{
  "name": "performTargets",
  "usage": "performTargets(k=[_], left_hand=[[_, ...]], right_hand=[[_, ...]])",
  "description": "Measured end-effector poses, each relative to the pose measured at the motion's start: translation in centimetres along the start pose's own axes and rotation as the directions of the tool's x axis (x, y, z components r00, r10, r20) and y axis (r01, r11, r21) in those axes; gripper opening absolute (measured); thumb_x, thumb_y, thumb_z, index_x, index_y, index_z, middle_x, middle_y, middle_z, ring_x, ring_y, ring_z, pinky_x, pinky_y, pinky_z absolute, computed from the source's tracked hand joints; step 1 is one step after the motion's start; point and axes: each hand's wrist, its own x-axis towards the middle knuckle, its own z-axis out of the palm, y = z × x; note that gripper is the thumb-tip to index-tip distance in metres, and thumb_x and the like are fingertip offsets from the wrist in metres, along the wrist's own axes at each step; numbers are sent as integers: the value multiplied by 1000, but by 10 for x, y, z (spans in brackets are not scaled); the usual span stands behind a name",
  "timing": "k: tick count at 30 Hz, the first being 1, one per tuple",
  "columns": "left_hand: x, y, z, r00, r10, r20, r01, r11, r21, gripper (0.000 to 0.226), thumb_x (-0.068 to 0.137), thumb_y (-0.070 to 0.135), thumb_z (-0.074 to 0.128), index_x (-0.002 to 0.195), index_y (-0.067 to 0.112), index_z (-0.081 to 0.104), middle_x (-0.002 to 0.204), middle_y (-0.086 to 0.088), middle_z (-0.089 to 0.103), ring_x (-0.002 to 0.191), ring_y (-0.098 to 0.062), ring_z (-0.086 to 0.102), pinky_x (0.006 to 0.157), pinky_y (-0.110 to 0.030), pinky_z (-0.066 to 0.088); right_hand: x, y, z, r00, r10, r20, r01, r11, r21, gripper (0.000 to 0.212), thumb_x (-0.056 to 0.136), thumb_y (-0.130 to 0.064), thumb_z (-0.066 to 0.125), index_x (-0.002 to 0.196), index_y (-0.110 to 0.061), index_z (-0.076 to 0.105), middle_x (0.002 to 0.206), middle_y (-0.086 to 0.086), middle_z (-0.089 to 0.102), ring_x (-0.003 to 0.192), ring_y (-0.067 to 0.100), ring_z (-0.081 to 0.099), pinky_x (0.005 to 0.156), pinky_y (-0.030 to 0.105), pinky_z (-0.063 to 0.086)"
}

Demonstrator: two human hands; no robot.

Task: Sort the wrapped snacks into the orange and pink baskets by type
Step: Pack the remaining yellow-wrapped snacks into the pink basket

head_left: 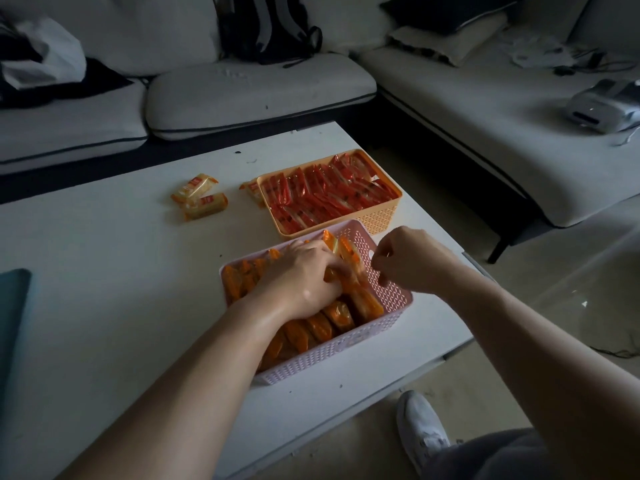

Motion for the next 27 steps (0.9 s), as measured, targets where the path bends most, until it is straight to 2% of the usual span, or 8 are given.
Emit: performTargets(k=[4,7,11,14,17,19,22,27], left_hand=[[-3,2,-9,999,-7,-44,1,990,-138,28,87,43,59,109,36,75,124,10,66,119,-16,58,100,-39,50],[-5,2,-10,998,-46,-51,38,986,-165,23,91,37,61,109,31,75,124,7,68,116,-17,61,97,-36,51],[-5,0,-7,996,-43,-81,28,984,-173,45,90,38,58,134,30,61,136,3,64,126,-21,57,105,-42,48],[-2,-2,-2,998,-40,-49,37,998,-58,51,91,39,56,142,32,55,146,-1,54,137,-24,46,112,-45,41],[-1,-2,0,996,-92,3,91,993,80,49,94,46,57,141,32,58,155,-1,44,143,-26,37,116,-47,36],[-1,-3,1,992,-125,3,124,988,88,48,96,41,59,142,27,57,155,-1,43,144,-24,35,117,-45,36],[-1,-5,-2,991,-135,13,134,989,66,48,96,41,60,142,26,56,153,0,44,144,-23,36,116,-43,36],[-1,-5,-3,988,-147,36,145,988,46,48,97,42,60,142,29,56,153,1,45,144,-21,35,117,-43,35]], right_hand=[[14,-7,1,985,-6,-172,14,999,45,18,98,-22,60,101,-11,73,84,1,74,67,17,73,64,43,64],[19,-18,9,965,-115,-238,90,990,-113,20,96,-24,66,114,-18,70,96,0,71,71,16,69,62,36,63],[28,-25,20,946,-172,-275,104,964,-246,33,96,-19,65,129,-25,63,105,0,70,71,13,66,57,29,61],[33,-22,23,951,-196,-238,141,963,-232,32,95,-26,67,127,-26,64,98,-3,70,72,12,68,58,29,62],[31,-21,10,954,-132,-267,105,988,-114,20,95,-20,67,115,-19,68,95,-1,68,70,12,67,58,30,62],[28,-17,-5,944,-81,-319,103,993,54,19,94,-16,69,113,-16,71,99,0,67,75,12,66,59,27,61],[23,-8,-16,934,8,-357,85,966,245,21,94,-16,70,114,-14,74,101,0,66,71,11,63,51,20,52],[24,-2,-13,947,44,-319,66,943,327,23,95,-12,67,118,-15,72,106,3,66,66,15,67,41,15,47]])
